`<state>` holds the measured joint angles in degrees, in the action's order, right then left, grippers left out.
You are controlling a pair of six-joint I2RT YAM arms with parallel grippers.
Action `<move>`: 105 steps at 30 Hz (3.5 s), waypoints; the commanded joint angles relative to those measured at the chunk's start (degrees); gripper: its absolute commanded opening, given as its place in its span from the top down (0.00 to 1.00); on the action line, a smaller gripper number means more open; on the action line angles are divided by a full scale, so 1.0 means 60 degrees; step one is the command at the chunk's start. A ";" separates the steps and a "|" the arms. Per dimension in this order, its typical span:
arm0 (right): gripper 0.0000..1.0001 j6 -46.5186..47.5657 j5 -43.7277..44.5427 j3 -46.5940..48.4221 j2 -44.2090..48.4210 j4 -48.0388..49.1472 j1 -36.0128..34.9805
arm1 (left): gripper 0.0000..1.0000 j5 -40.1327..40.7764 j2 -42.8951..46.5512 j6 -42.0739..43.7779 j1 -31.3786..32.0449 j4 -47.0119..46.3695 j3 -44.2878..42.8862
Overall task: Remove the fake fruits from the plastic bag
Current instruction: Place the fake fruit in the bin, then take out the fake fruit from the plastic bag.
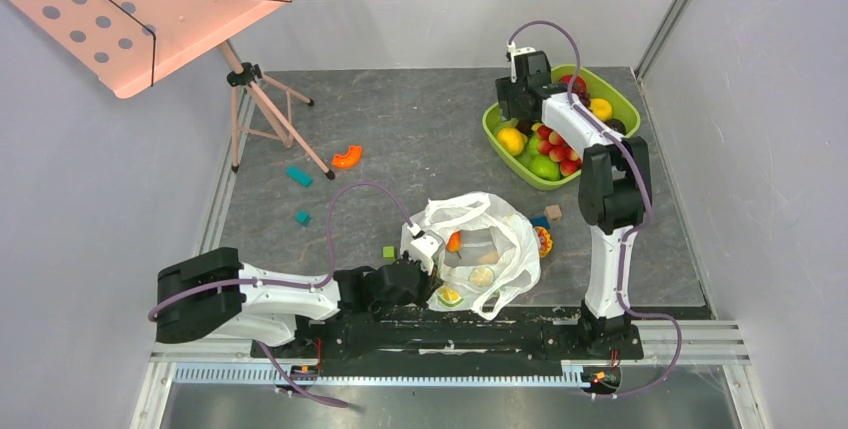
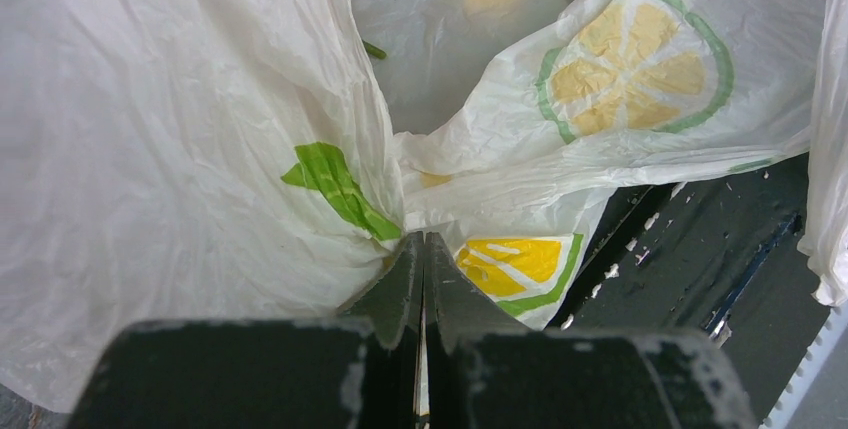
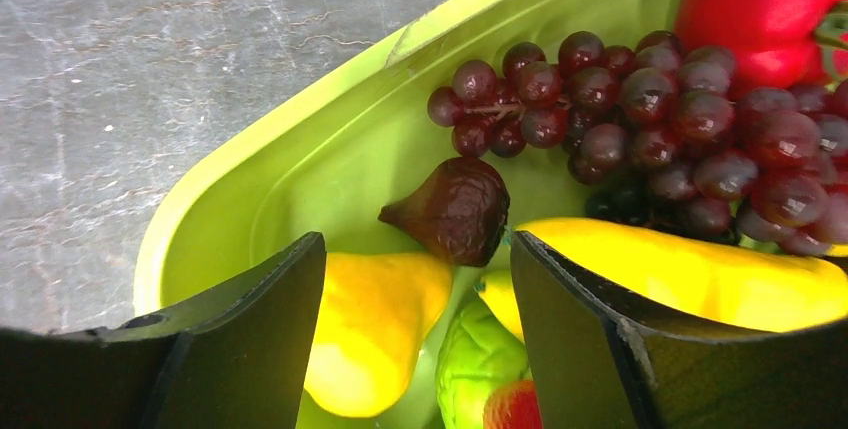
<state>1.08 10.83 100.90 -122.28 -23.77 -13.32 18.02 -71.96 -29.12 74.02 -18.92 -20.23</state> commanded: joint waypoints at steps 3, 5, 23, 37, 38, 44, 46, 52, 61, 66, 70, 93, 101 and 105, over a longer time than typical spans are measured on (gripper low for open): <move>0.29 -0.0557 -0.0298 -0.0541 0.2415 0.0433 0.0010 | 0.98 0.0336 -0.0104 -0.0479 0.0041 -0.0126 -0.0005; 0.30 -0.0696 -0.0432 -0.1129 0.3152 0.0555 -0.0046 | 0.98 0.0343 -0.0120 -0.0482 0.0041 -0.0120 -0.0027; 0.49 -0.2288 -0.1113 -0.7078 1.0503 0.0581 -0.3841 | 0.98 0.0252 -0.0181 -0.0376 0.0042 -0.0008 -0.0364; 0.63 -0.4116 -0.4765 -1.0602 1.3079 0.1855 -0.4904 | 0.98 0.0199 -0.0150 -0.0412 0.0032 0.0018 -0.0466; 0.64 -0.4194 -0.4673 -1.0796 1.3097 0.1915 -0.4962 | 0.98 0.0190 -0.0139 -0.0415 0.0041 0.0027 -0.0480; 0.67 -0.4409 -0.3469 -1.1706 1.3015 0.2784 -0.5685 | 0.98 0.0143 -0.0179 -0.0462 0.0038 0.0011 -0.0481; 0.67 -0.4431 -0.2918 -1.1853 1.2788 0.2917 -0.6020 | 0.98 0.0103 -0.0213 -0.0464 0.0041 0.0007 -0.0481; 0.66 -0.4707 -0.0781 -1.2236 1.1909 0.3831 -0.7162 | 0.98 0.0117 -0.0138 -0.0559 0.0038 -0.0070 -0.0394; 0.52 -0.4865 0.1493 -1.2225 1.0181 0.4915 -0.7821 | 0.98 0.0088 -0.0057 -0.0585 0.0042 -0.0156 -0.0335; 0.44 -0.4762 0.1842 -1.2132 0.9348 0.5139 -0.7844 | 0.98 0.0084 -0.0033 -0.0570 0.0042 -0.0168 -0.0313; 0.40 -0.4619 0.2115 -1.2100 0.8764 0.5284 -0.7871 | 0.98 0.0073 0.0002 -0.0557 0.0042 -0.0170 -0.0304; 0.32 -0.3967 0.2751 -1.2525 0.6302 0.8433 -0.7887 | 0.98 -0.0265 0.0251 -0.0437 0.0034 -0.0106 -0.0265; 0.49 -0.3898 0.2968 -1.2465 0.5714 0.8742 -0.7888 | 0.98 -0.0192 0.0387 -0.0438 0.0041 -0.0100 -0.0159; 0.60 -0.3858 0.2973 -1.2425 0.5607 0.8818 -0.7888 | 0.98 -0.0171 0.0461 -0.0441 0.0041 -0.0076 -0.0119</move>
<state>-22.50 26.94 25.74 -87.88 26.50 -60.29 16.40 -70.35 -29.12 74.02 -18.04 -21.06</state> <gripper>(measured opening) 0.444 0.025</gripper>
